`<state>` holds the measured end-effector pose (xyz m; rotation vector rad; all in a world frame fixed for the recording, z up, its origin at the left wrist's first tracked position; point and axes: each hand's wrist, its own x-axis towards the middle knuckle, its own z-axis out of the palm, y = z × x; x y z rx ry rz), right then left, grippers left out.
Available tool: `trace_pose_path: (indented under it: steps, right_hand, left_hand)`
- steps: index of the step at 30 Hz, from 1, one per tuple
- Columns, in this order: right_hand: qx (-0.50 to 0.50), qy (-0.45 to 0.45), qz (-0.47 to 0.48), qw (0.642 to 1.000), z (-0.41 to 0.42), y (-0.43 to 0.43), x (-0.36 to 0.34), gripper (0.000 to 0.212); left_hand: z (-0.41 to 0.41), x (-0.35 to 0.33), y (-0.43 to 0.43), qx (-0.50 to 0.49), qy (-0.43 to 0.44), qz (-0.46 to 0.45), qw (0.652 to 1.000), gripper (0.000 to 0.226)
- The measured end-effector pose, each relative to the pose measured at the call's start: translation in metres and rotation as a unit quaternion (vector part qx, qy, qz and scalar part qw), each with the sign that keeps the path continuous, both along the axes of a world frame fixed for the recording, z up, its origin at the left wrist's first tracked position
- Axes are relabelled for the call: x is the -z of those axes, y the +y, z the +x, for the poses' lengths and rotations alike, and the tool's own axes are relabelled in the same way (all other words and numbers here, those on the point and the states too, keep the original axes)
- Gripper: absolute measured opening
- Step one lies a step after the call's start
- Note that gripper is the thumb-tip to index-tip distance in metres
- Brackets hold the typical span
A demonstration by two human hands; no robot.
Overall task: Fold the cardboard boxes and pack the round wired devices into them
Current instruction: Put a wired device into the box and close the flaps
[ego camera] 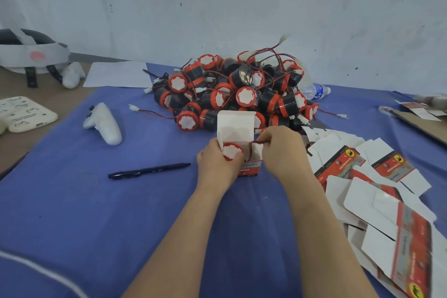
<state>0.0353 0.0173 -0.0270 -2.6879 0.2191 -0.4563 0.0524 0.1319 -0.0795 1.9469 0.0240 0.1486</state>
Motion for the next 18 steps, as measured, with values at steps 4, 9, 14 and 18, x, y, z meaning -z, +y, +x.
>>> trace_pose_path:
  steps: [4,9,14,18]
  right_hand:
    - [-0.03,-0.044,0.025,0.998,0.002,0.011,0.004,0.026]
    - [-0.052,0.003,0.013,0.999,0.003,0.009,0.011,0.027]
    - [-0.045,0.017,0.002,0.999,0.001,0.005,0.014,0.025]
    - [-0.053,0.01,0.006,0.999,0.004,0.003,0.017,0.02]
  left_hand:
    - [0.0,0.0,0.0,0.0,0.002,0.006,1.0,0.043]
    - [0.0,0.001,0.001,0.002,0.007,0.0,1.0,0.044]
    - [0.001,0.001,0.0,-0.003,0.007,0.0,1.0,0.044]
    - [0.001,0.002,0.001,-0.001,0.007,-0.001,1.0,0.045]
